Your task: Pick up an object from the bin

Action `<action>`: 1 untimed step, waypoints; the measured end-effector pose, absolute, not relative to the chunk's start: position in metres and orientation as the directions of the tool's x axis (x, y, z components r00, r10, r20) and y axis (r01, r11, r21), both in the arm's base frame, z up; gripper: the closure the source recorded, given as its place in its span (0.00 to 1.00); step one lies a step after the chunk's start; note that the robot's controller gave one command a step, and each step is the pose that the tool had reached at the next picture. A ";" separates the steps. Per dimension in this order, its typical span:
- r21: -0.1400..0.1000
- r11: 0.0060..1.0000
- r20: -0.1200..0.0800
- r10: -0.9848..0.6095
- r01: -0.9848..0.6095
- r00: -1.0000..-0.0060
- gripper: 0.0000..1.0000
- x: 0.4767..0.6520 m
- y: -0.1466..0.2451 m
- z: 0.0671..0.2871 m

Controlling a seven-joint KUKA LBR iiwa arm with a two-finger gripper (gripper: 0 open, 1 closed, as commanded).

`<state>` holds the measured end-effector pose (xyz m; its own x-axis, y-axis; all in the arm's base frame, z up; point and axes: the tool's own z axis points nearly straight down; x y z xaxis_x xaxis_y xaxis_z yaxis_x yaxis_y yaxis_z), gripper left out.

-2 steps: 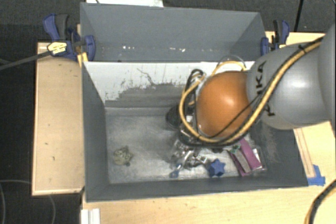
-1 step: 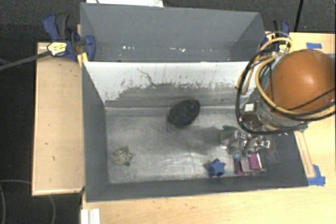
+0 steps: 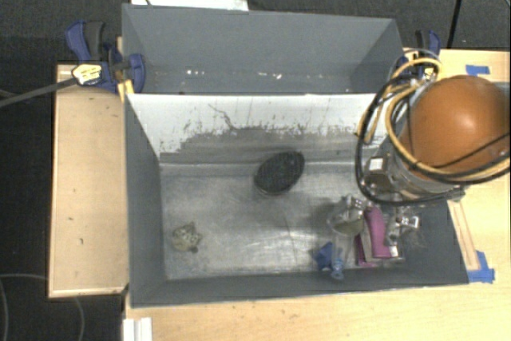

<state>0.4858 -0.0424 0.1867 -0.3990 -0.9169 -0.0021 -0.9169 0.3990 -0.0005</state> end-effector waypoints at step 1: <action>-0.003 0.116 -0.002 -0.993 -0.993 -0.116 0.00 0.505 -0.056 0.106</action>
Offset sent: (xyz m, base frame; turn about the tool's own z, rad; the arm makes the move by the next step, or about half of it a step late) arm 0.0263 -0.0202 -0.1167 -0.3738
